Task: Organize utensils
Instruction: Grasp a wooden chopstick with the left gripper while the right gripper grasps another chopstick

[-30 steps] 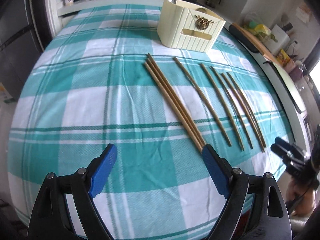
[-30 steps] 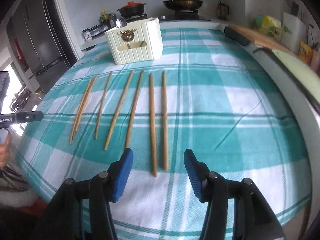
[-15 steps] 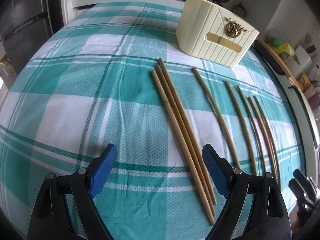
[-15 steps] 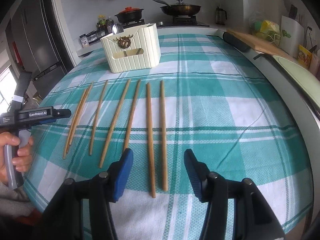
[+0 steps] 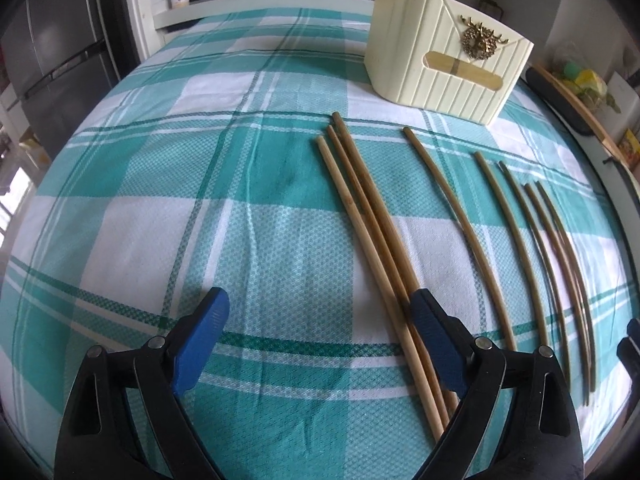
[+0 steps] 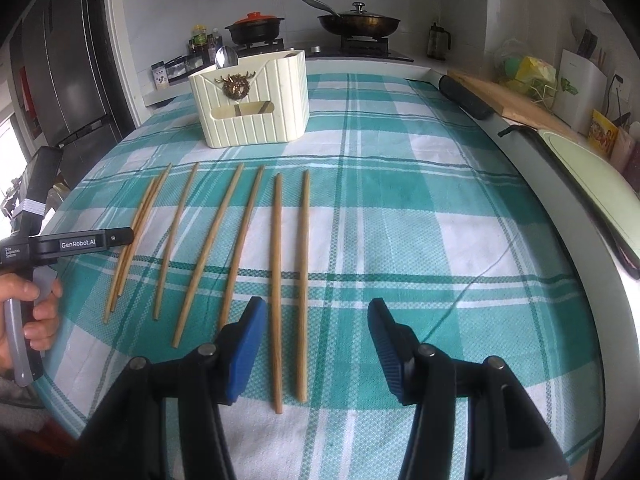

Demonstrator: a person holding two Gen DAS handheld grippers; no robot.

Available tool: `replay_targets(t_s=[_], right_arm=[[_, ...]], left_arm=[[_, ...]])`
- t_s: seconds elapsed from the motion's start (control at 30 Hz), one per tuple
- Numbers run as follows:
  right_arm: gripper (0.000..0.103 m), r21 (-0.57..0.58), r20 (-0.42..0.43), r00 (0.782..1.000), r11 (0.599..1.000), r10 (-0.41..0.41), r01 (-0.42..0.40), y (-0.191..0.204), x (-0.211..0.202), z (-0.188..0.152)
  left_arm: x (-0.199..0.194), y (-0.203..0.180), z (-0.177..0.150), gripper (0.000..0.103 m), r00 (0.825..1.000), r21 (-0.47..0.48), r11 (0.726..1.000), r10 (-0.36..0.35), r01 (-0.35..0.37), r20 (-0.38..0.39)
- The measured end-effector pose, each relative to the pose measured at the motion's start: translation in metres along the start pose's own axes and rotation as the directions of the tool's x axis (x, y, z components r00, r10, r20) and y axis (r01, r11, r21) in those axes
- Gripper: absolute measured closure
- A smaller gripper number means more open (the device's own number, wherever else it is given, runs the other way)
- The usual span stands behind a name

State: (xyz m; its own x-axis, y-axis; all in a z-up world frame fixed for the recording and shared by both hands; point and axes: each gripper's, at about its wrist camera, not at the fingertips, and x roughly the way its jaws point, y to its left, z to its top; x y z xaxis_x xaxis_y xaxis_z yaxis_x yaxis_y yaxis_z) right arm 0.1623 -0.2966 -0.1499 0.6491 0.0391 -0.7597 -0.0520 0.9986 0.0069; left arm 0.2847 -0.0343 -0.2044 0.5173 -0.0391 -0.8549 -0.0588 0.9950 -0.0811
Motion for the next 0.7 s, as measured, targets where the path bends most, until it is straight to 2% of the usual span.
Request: replay_targets(t_s=[0.17,0.33,0.47,0.7], right_arm=[[0.049,0.053,-0.025,1.000,0.999,0.010,-0.009,-0.010,0.009,0.004],[0.051,0.027,-0.046,0.999,1.000,0.005,-0.003,-0.009,0.018,0.011],[0.068,-0.001,-0.072,0.997,1.000,0.011,-0.012,-0.007,0.029,0.019],[0.075,-0.029,-0.128,0.990,0.998,0.057,-0.061,0.002,0.053,0.025]], left_arm=[[-0.001,0.005,-0.003,0.010,1.000,0.003,1.000,0.008,-0.008,0.001],[-0.001,0.004,-0.003,0.010,1.000,0.007,1.000,0.006,-0.006,0.000],[-0.002,0.005,-0.006,0.010,1.000,0.030,0.999,0.018,-0.018,-0.002],[-0.006,0.005,-0.012,0.010,1.000,0.080,0.997,0.017,-0.016,-0.020]])
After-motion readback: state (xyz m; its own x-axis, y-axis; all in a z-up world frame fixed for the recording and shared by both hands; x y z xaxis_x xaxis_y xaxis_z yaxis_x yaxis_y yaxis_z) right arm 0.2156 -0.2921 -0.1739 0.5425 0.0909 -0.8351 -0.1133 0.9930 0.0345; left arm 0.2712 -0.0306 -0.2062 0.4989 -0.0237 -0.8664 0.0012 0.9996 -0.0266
